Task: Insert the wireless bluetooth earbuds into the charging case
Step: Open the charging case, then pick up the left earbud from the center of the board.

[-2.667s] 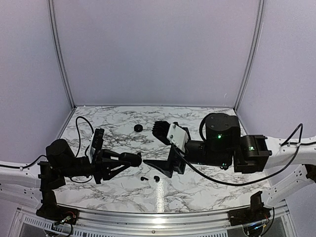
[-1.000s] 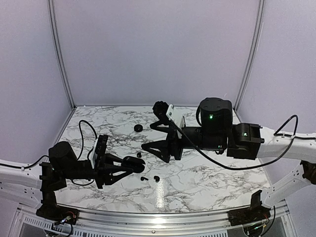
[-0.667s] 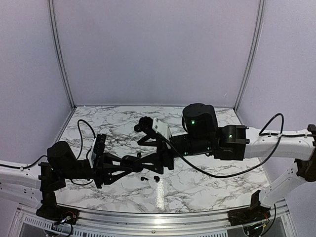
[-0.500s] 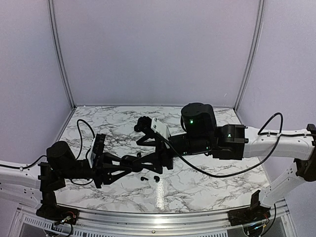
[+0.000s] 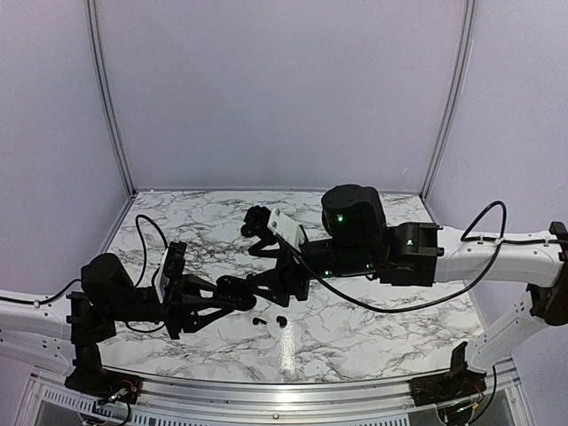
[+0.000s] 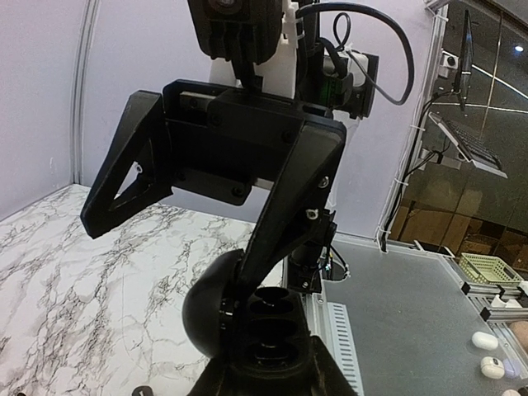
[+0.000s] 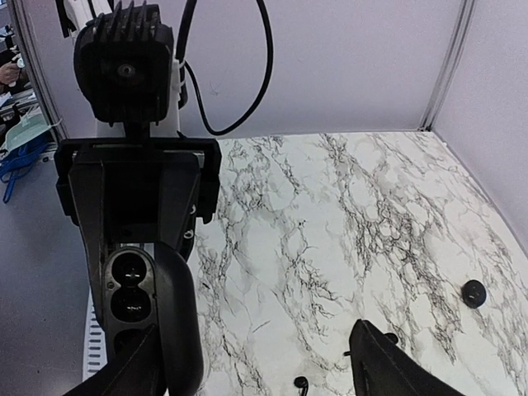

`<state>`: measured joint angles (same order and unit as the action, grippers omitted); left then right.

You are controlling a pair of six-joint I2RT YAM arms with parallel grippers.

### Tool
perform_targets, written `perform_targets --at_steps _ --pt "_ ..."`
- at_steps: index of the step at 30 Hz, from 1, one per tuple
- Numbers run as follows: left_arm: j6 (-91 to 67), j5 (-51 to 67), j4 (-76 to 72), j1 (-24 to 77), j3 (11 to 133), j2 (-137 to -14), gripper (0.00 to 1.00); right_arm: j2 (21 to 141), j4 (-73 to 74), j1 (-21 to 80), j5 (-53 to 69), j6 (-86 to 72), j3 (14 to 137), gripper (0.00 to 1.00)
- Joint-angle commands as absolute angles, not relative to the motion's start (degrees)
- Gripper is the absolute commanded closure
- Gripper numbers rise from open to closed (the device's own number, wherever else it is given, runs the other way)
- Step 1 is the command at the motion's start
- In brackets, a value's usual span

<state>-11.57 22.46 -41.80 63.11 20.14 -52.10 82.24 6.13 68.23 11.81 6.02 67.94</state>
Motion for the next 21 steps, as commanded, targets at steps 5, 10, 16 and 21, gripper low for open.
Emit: perform_targets --at_steps 5,10,16,21 --pt "-11.8 19.4 -43.4 62.8 18.8 -51.4 1.00 79.7 4.7 68.3 16.9 6.8 69.9 0.24" --pt "-12.6 17.5 -43.3 62.3 18.4 -51.7 1.00 78.0 4.9 68.2 17.4 6.9 70.3 0.24" --pt "-13.4 12.8 -43.3 61.1 16.4 -49.3 1.00 75.5 6.0 67.4 11.3 3.2 66.2 0.25" --pt "-15.7 9.4 -43.3 58.8 13.7 -46.0 1.00 72.5 5.2 61.6 12.1 -3.5 58.6 0.29"
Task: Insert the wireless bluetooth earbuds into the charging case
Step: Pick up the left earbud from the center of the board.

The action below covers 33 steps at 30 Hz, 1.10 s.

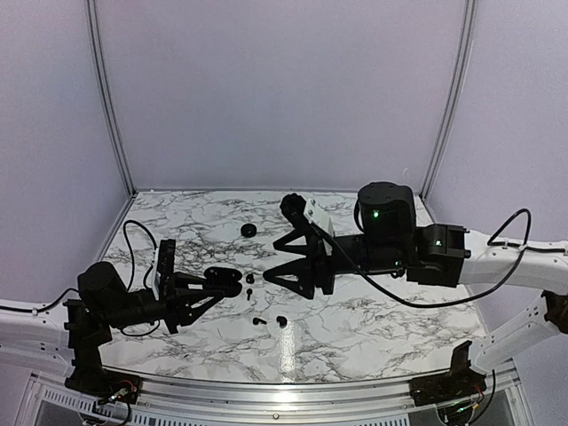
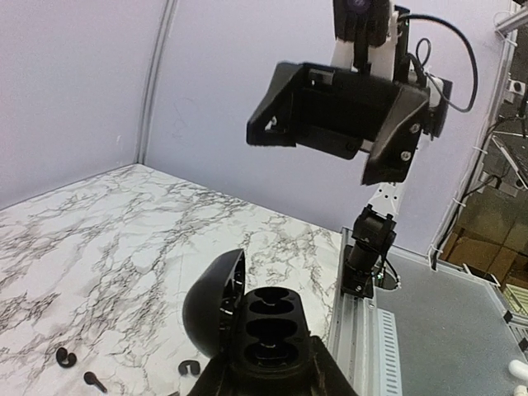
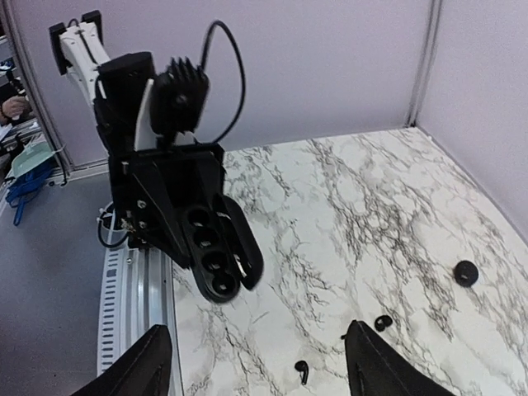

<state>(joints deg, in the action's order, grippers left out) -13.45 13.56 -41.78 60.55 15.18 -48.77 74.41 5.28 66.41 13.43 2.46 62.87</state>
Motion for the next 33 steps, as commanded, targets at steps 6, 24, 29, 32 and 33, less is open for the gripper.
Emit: perform_targets --at_steps 6,24,29,32,33 --pt "-18.1 8.5 -43.3 56.5 10.6 -42.1 1.00 74.2 5.4 56.7 12.8 -5.8 54.9 0.31" --pt "-13.4 16.0 -43.3 56.1 6.1 -36.6 1.00 93.4 8.3 50.8 17.5 -2.3 65.3 0.39" --pt "-8.9 21.5 -43.4 56.7 5.2 -37.0 1.00 95.0 7.5 50.7 20.8 -2.5 66.1 0.40" --pt "-7.1 24.7 -43.4 57.0 5.1 -38.0 1.00 95.1 8.2 50.5 21.7 -2.2 66.3 0.40" --pt "-6.9 25.3 -43.4 57.0 5.2 -38.3 1.00 95.0 8.3 50.3 22.1 -2.1 66.2 0.40"
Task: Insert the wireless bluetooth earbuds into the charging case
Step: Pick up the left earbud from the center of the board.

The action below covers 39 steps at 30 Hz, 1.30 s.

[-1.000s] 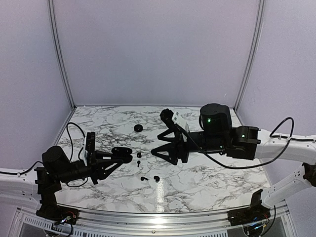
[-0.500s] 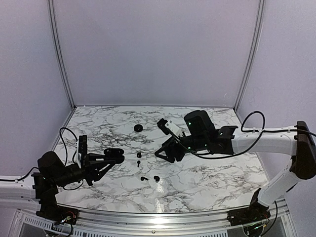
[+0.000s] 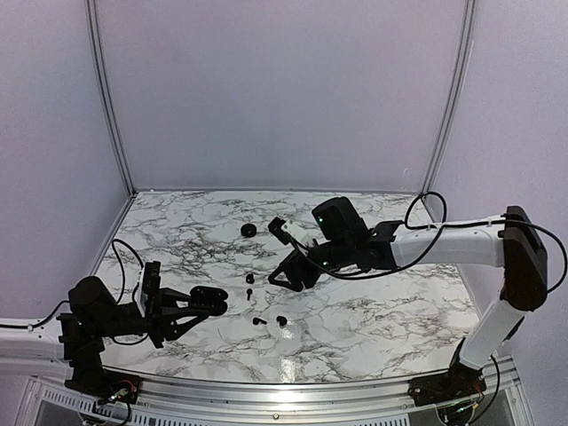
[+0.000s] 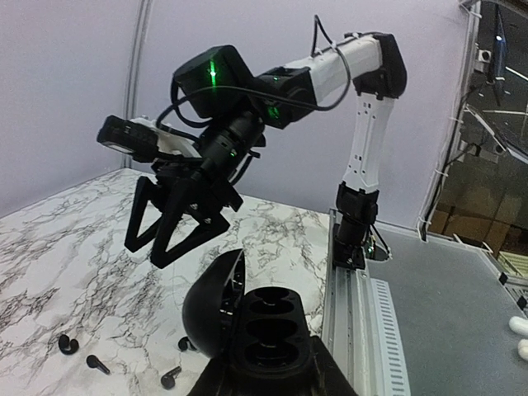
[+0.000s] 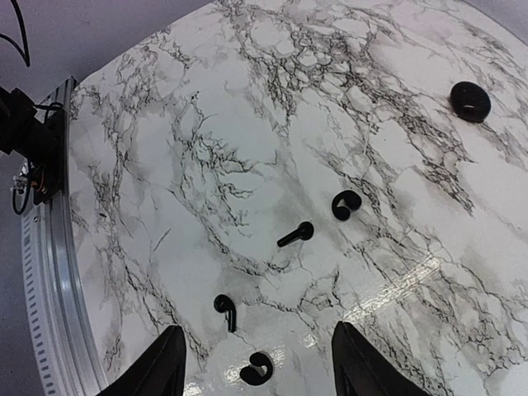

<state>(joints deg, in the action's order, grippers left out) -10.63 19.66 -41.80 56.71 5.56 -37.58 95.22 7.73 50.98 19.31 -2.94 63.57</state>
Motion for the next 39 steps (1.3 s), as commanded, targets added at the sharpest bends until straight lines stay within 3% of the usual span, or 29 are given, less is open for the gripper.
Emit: perform_targets --at_steps 1,15,25,39 --pt "-6.8 25.7 -43.4 57.1 5.2 -38.4 1.00 94.9 8.5 50.1 22.3 -2.0 65.9 0.40" --pt "-3.5 25.0 -41.2 57.0 1.8 -34.2 1.00 96.7 12.4 49.9 21.3 -1.3 61.4 0.51" --pt "-0.7 28.5 -41.4 59.4 1.7 -37.8 1.00 98.8 10.9 49.9 26.8 -1.4 61.0 0.51" --pt "3.0 27.1 -41.2 61.8 1.8 -40.1 1.00 103.1 14.4 49.7 22.6 -1.4 63.0 0.54"
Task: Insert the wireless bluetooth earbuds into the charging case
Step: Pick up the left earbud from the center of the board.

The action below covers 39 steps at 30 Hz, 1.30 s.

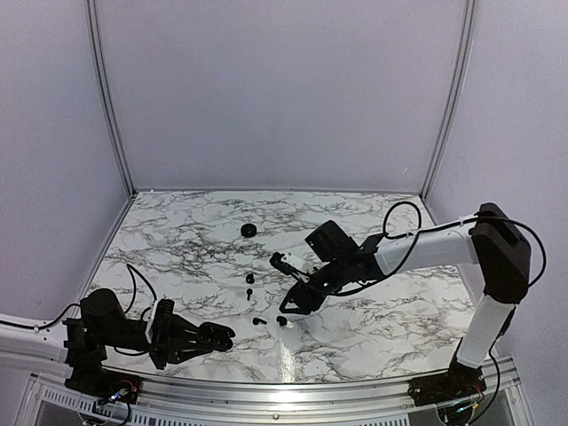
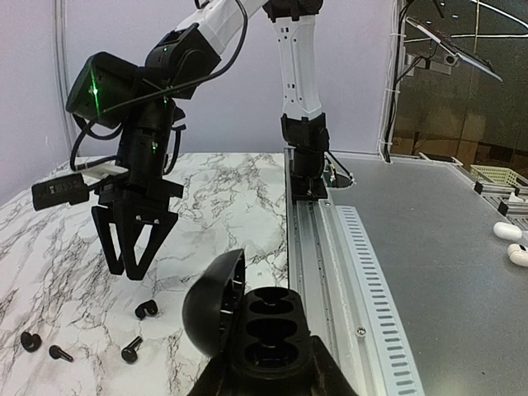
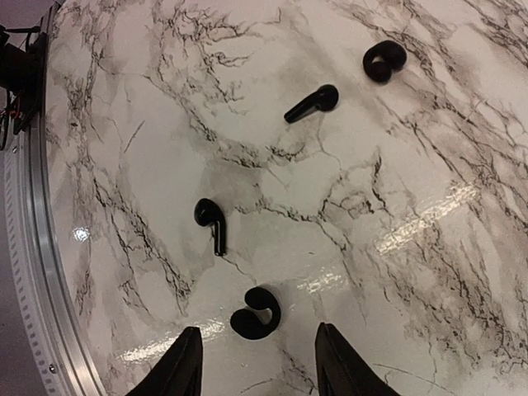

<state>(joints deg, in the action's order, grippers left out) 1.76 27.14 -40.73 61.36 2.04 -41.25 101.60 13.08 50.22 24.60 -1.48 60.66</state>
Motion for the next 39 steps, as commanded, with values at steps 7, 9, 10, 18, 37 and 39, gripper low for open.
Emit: perform_targets --at_steps 7,9,10,18,37,39 --pt "2.9 25.7 -40.5 61.8 2.1 -39.4 1.00 105.4 14.9 49.7 19.3 -1.9 64.9 0.59" --pt "2.9 25.6 -40.3 61.8 2.1 -39.5 1.00 105.9 14.7 49.7 18.9 -2.0 65.1 0.61" --pt "2.9 25.6 -40.2 61.8 2.2 -39.5 1.00 106.2 14.8 49.7 18.6 -2.0 65.3 0.62" --pt "3.2 25.0 -39.8 61.8 2.3 -39.3 1.00 108.0 15.7 49.7 18.3 -1.1 65.9 0.66" --pt "3.2 23.2 -39.1 61.8 2.5 -39.7 1.00 110.1 17.8 52.7 19.6 -0.2 66.9 0.67" --pt "3.1 23.2 -39.1 61.8 2.5 -39.7 1.00 110.2 18.0 53.2 19.4 -0.2 67.0 0.67"
